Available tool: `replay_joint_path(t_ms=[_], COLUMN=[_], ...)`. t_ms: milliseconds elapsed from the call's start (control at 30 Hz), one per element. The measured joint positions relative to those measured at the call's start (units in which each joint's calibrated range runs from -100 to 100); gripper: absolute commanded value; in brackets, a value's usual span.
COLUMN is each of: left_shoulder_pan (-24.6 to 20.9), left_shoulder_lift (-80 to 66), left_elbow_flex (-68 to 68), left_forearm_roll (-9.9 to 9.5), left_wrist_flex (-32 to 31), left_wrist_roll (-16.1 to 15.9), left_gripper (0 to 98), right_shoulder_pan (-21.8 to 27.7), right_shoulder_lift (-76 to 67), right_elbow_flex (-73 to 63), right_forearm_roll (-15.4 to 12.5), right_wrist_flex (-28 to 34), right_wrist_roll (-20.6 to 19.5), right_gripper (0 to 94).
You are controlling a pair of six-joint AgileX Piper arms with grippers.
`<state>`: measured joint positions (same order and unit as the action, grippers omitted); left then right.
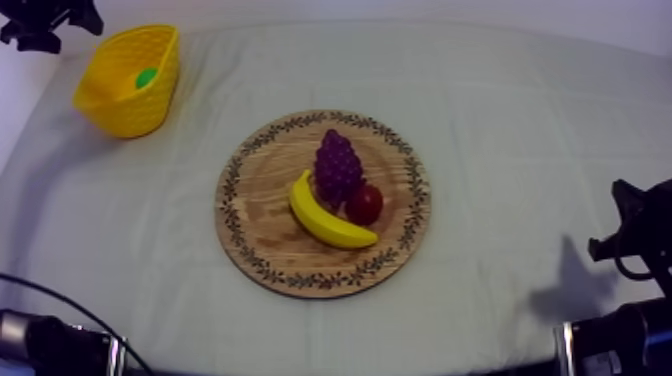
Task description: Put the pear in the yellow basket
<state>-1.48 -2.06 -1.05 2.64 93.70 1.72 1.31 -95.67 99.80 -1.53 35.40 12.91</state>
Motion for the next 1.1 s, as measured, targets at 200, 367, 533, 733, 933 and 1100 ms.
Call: replay_joint_path(t_ms=[200,367,533,733,933,1100], left_shoulder_pan=[-0.8,-1.3,-1.2,-1.3,-1.3,-2.6], left_shoulder_lift=[-12.4,-22.8,-32.3,-43.3,-56.7,-67.4], left_elbow_flex=[9.9,18.5,26.8,35.8,46.4,55.2], left_forearm_roll=[-0.31,-0.86,-1.51,-0.71,2.64,4.52], left_wrist_flex=[-3.1,-6.5,-9.1,-12.2,-20.3,-25.5], left_wrist_roll=[0.3,0.7,1.4,3.0,2.3,1.6], left_gripper=[43.3,16.0,6.9,5.7,0.9,0.2], right_shoulder_pan=[0.0,0.0,0.0,0.0,0.0,0.0], right_shoulder_lift=[0.0,0.0,0.0,0.0,0.0,0.0], right_elbow_flex=[0.0,0.0,0.0,0.0,0.0,0.0], right_forearm_roll=[0.0,0.0,0.0,0.0,0.0,0.0], right_wrist_flex=[0.0,0.0,0.0,-0.1,-0.1,-0.1], right_wrist_roll=[0.0,0.0,0.0,0.0,0.0,0.0], right_gripper=[0.4,0.4,0.4,0.4,0.4,0.4])
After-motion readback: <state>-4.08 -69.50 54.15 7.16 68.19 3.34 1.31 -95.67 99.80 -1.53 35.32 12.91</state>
